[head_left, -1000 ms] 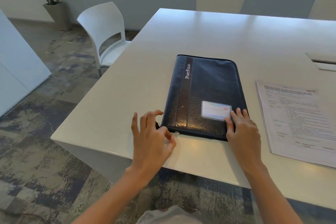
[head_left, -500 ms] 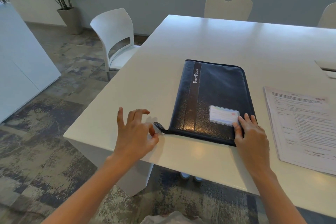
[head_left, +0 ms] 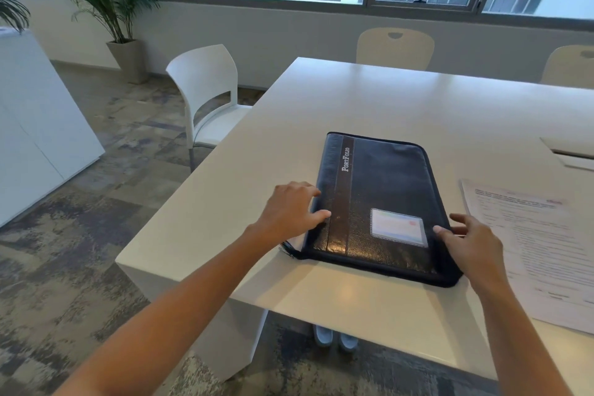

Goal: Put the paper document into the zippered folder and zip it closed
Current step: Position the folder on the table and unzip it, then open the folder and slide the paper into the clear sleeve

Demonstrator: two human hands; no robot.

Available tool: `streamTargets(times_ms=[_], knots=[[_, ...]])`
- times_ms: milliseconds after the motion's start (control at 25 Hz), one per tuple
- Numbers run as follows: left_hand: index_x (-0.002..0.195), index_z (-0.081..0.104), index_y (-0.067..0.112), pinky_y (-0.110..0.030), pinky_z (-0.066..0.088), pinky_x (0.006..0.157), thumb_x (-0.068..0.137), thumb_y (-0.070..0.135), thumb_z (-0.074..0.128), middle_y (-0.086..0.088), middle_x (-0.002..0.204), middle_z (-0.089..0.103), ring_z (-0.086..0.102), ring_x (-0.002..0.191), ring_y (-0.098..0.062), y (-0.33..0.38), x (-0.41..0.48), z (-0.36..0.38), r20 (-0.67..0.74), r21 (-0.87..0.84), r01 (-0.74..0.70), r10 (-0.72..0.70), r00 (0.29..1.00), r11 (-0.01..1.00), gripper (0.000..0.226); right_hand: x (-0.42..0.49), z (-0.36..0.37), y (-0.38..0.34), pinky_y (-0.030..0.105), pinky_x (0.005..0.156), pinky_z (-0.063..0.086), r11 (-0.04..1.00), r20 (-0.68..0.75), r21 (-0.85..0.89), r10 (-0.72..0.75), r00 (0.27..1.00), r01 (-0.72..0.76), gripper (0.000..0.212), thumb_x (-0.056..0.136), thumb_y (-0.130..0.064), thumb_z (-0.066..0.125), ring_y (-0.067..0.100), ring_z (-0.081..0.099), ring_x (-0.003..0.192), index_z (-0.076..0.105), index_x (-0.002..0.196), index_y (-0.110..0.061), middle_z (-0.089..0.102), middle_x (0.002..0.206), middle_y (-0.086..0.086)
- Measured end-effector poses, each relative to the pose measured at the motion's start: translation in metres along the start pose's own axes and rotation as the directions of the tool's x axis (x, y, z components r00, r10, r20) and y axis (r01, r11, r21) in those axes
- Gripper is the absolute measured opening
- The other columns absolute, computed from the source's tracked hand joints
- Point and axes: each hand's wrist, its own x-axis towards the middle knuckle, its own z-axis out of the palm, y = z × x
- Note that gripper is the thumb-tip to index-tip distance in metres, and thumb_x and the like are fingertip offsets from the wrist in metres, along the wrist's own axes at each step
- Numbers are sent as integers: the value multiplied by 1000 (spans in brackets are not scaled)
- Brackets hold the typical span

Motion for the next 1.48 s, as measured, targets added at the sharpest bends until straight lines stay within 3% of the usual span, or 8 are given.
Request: streamTargets(times_ms=[240,440,560,720,840,1080,1320,1480], knots=[[121,66,15,-30,48,82,90,49,62,-3,117,69,64,102,-22,12,24,2,85,-182,-24,40,996,983,46,11,-21,-19,37,79,53,964,-40,266,44,998,-32,38,86,-30,69,31,64,103,60,121,-19,68,118,14],[121,67,18,-32,49,92,90,54,59,-1,121,69,64,110,-16,15,37,-40,-38,-339,-58,48,998,939,49,4,-41,-80,22,65,59,829,-75,544,-102,992,127,28,88,-29,67,21,70,91,64,116,-24,73,104,3],[109,74,19,-26,45,85,91,56,56,2,108,74,66,100,-8,14,43,-84,-154,-432,-96,31,988,897,46,-9,-39,-128,24,76,58,750,-63,609,-280,958,259,27,91,-33,61,15,70,95,63,117,-26,73,105,-5],[96,75,13,-39,51,92,86,68,46,-1,99,75,69,93,-14,5,46,-145,-196,-584,-73,-53,979,808,63,-28,-8,-192,34,90,55,608,10,733,-458,889,305,23,95,-23,58,15,69,99,62,117,-19,73,106,-2],[101,75,25,-24,47,83,89,72,38,15,101,74,67,93,3,-10,36,-177,-143,-630,-4,-111,984,777,60,-41,28,-227,40,94,53,549,63,770,-574,816,327,23,93,-11,58,21,67,104,63,116,-12,71,111,7],[112,68,18,-31,57,89,87,47,66,0,101,75,71,90,-12,-59,8,-191,-12,-531,160,-196,980,832,38,-60,99,-247,15,90,50,623,190,602,-719,668,499,28,93,-20,60,1,63,106,62,120,-18,70,114,-8],[109,68,13,-45,53,90,87,35,68,-9,103,70,66,94,-26,-122,-5,-173,15,-206,434,-440,898,877,31,-69,157,-230,20,83,43,634,298,279,-771,563,721,32,90,-22,60,14,63,100,63,122,-20,66,125,-2],[113,63,13,-45,50,92,92,36,61,-10,106,68,63,97,-28,-153,-14,-140,43,-8,541,-540,840,841,31,-76,191,-205,32,105,40,648,414,188,-734,538,738,36,92,-21,58,20,50,126,58,128,-19,53,141,3]])
